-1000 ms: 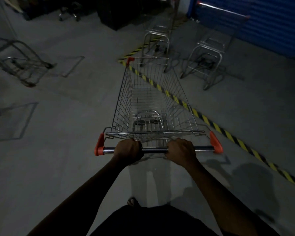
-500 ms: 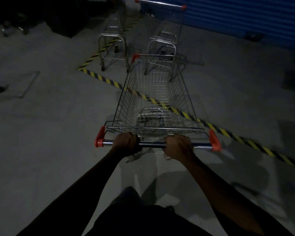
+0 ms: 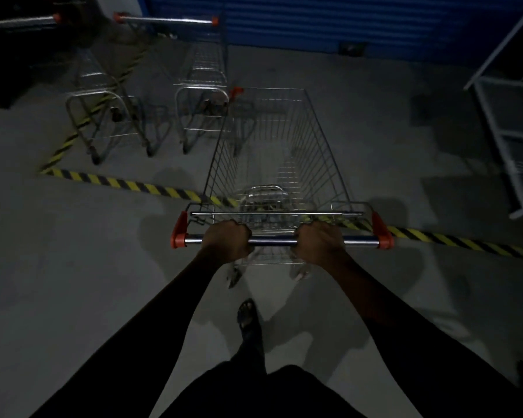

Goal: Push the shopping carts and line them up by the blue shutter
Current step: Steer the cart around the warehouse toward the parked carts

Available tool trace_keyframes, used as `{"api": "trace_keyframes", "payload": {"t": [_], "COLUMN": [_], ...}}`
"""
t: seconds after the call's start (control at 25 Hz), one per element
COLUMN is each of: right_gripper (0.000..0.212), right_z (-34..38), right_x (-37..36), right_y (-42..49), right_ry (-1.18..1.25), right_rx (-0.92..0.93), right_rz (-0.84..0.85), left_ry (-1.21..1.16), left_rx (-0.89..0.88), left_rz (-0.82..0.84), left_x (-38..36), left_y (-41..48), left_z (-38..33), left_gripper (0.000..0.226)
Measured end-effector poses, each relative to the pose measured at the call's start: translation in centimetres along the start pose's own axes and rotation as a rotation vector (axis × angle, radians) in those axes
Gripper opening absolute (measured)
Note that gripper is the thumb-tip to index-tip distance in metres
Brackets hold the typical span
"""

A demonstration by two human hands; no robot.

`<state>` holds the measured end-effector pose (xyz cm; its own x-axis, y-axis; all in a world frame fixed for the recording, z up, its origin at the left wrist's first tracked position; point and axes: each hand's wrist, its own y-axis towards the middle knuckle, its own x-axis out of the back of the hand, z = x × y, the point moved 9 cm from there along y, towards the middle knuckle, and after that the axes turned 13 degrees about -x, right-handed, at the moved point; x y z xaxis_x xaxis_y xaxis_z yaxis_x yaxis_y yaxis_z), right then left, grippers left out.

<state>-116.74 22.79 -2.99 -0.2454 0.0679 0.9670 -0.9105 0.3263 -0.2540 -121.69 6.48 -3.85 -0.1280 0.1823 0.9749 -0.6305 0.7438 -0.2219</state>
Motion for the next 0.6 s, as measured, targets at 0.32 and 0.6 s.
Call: {"api": "trace_keyframes", "payload": {"t": [0.32,0.6], "right_gripper": [0.034,0.035], "right_z": [-2.7,-5.1], "right_x": [3.9,7.0], "right_y": [12.5,23.7], "right_ry": [-0.027,-0.005], "right_rx": [-0.163,-0.156], "right_rz": [-0.105,-0.094], "left_ry": [-0.016,-0.042], "left_rx": [-0.169,-0.133], "left_rz": [0.047,0.014], "left_x": [2.6,5.2], "left_y": [15.1,26.2], "left_z": [5.6,9.2], "left_gripper": [0.034,0.040]}}
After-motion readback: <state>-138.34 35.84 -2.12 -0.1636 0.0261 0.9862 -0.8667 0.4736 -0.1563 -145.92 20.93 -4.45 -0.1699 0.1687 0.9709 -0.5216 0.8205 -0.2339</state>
